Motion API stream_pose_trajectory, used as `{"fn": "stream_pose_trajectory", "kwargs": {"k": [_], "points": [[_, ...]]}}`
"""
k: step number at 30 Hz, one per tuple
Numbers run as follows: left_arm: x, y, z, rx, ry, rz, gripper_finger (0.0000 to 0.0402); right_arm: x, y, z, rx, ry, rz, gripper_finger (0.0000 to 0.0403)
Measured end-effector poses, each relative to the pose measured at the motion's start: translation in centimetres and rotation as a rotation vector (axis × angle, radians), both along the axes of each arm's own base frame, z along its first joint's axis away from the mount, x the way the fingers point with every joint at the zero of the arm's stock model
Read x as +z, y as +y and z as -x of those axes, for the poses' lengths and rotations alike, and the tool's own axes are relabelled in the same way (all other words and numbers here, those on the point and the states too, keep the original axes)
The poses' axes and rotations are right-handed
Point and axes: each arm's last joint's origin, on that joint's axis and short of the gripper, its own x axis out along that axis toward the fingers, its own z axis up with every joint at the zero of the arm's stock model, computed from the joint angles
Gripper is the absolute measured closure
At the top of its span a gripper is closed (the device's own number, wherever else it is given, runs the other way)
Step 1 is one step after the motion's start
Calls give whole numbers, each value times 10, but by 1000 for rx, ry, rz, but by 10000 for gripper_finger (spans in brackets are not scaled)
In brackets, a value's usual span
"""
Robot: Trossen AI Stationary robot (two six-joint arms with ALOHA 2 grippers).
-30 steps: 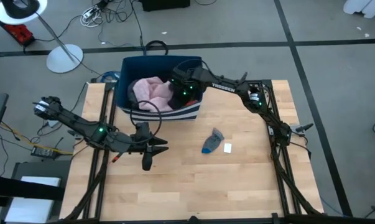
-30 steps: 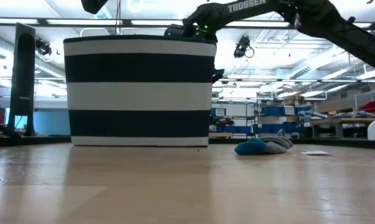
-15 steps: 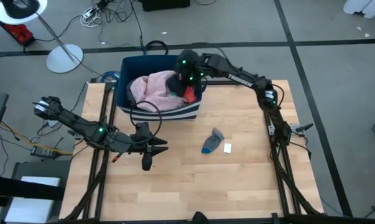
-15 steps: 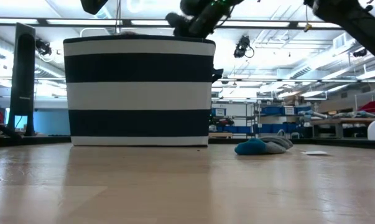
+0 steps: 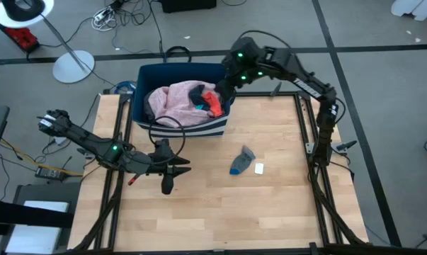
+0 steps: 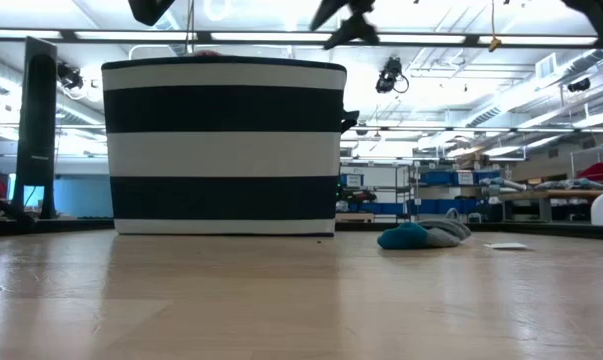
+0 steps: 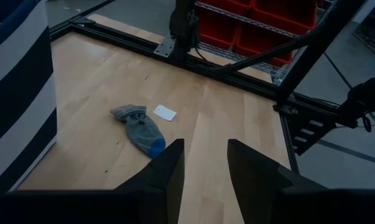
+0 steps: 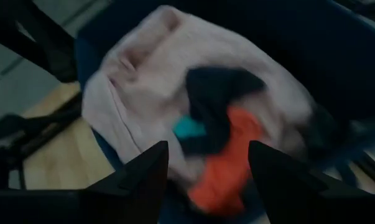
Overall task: Sort clothes
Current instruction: Put the gray sock into the blue laundry bin
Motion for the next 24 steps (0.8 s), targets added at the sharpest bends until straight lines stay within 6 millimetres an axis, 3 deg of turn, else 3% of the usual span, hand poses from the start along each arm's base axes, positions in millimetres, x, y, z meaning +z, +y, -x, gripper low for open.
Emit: {"fn": "stream_pose_trajectory", "kwargs": {"k": [12,18,24], "points": [[-1,1,0,29,7,-17,275,23,45,73,-110,247,-62,183],[-3,2,1,29,26,-27,275,23,81,75,-109,258,-51,187],[-3,2,1,26,25,-35,275,-11,118,77,-142,396,-55,194]]}}
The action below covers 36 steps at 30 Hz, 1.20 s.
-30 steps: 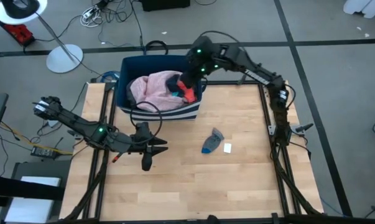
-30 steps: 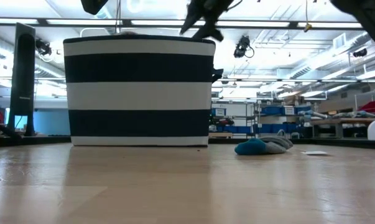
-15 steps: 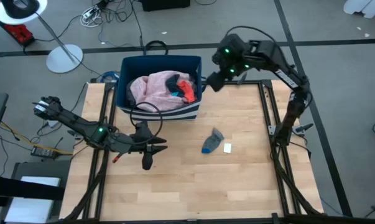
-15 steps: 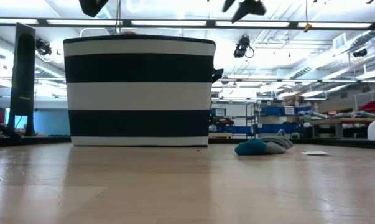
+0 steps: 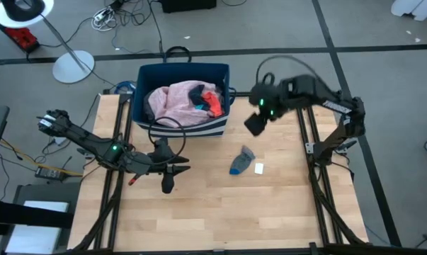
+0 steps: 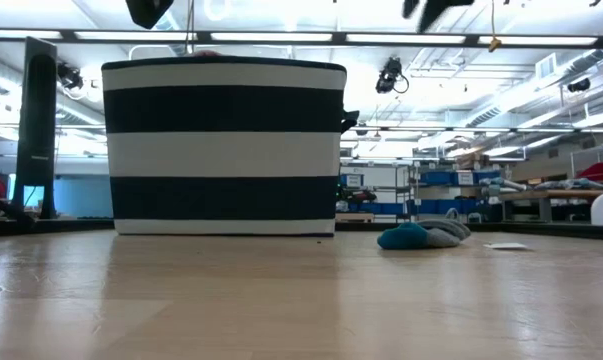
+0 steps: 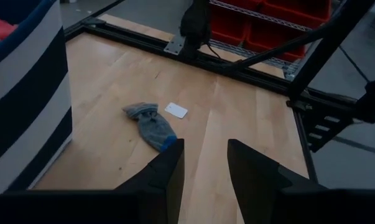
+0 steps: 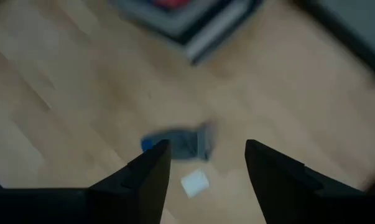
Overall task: Sort clothes
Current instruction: Put the gray sock into the blue laundry bin
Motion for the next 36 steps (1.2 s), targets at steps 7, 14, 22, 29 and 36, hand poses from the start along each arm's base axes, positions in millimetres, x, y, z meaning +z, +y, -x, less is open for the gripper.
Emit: {"fn": "stream_pose_trajectory", "kwargs": {"k": [7,14,22,29,36], "points": [[0,0,0,-19,5,-49,275,-65,28,0,-97,48,-37,197],[0,0,0,-24,6,-62,275,-137,34,-8,-149,61,-136,197],[0,0,0,-24,7,-64,275,-205,29,-6,-191,40,-141,187],[0,0,0,-24,8,-64,275,-246,19,-3,-206,-14,-190,187],[0,0,0,-24,6,-63,275,-290,13,-12,-173,120,-287,188]]}}
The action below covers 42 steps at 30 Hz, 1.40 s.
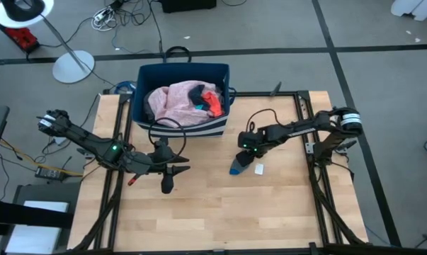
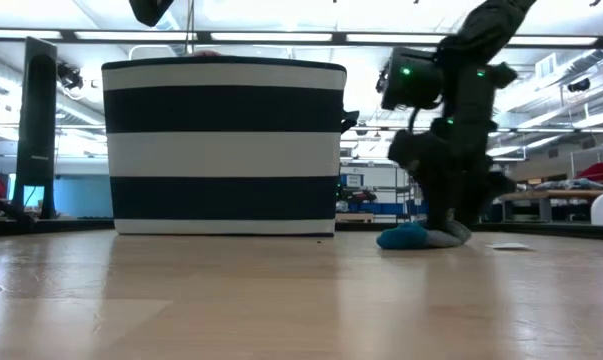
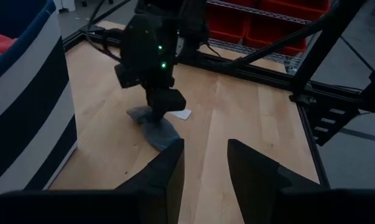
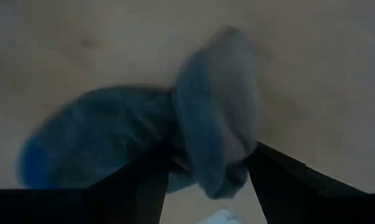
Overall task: Sort clothes
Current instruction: Put the gray sock into the blue laundry bin
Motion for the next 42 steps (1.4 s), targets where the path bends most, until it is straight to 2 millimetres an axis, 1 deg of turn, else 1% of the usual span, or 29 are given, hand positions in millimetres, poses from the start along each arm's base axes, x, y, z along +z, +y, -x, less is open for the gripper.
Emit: {"fn": "stream_pose_trajectory", "kwargs": {"k": [2,5,8,11,14,15,17,21,25,28,35,39,42], "points": [[0,0,0,0,1,0,275,-10,1,-9,40,22,-48,189],[0,0,0,0,1,-1,275,-18,4,-20,89,41,-113,199],[0,0,0,-4,5,-12,275,-17,8,-25,117,45,-115,232],[0,0,0,-10,7,-14,275,-7,8,-27,133,31,-73,295],[-1,-1,0,-54,18,-44,275,4,5,-27,147,30,-44,374],[-1,-1,0,-63,22,-61,275,9,5,-27,165,32,-40,386],[-2,-1,1,-70,33,-78,275,19,4,-28,182,51,-36,386],[-6,0,3,-62,80,-107,275,35,8,-21,216,199,-39,393],[-11,3,6,-39,91,-124,275,65,15,-22,258,254,41,396],[-14,6,14,-38,52,-104,275,95,19,-26,268,222,97,398],[-22,17,39,-83,-14,-61,275,175,22,-34,239,31,191,399],[-27,22,49,-90,-35,-49,275,222,21,-35,213,-90,240,399],[-32,23,54,-130,-50,-30,275,253,20,-30,194,-151,277,400]]}}
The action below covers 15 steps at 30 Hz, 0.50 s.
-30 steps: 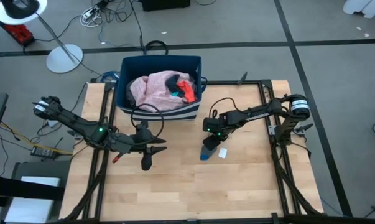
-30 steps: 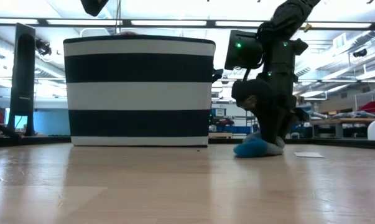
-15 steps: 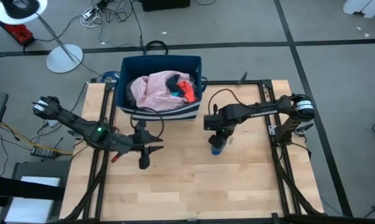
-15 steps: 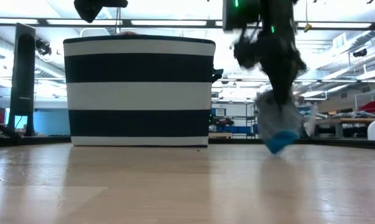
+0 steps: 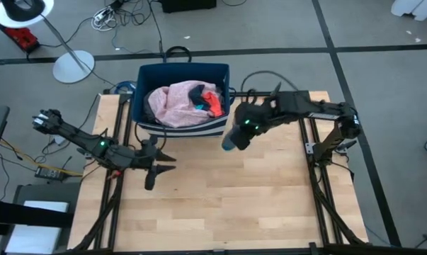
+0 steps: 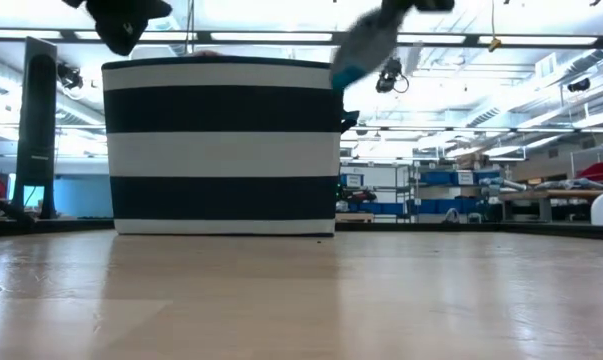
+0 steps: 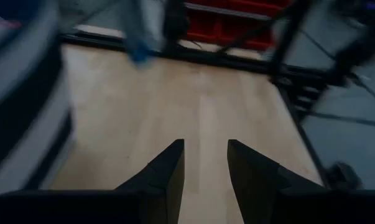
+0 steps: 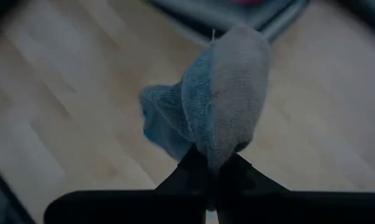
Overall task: Sort clothes
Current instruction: Put the gray sock into the blue laundry bin
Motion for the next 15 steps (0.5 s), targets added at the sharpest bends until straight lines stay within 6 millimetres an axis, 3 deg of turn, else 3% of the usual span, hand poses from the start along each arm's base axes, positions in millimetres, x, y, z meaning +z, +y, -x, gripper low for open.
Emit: {"fn": "stream_pose_trajectory", "kwargs": {"k": [4,8,11,15], "points": [[-10,-2,3,-146,-30,-10,275,38,-3,8,-25,-109,40,400],[-29,1,5,-139,-81,10,275,62,-7,6,-42,-204,63,400],[-44,5,4,-122,-153,37,275,69,-10,-7,-30,-228,84,400],[-64,12,4,-146,-153,72,275,56,-21,-34,4,-252,63,400]]}}
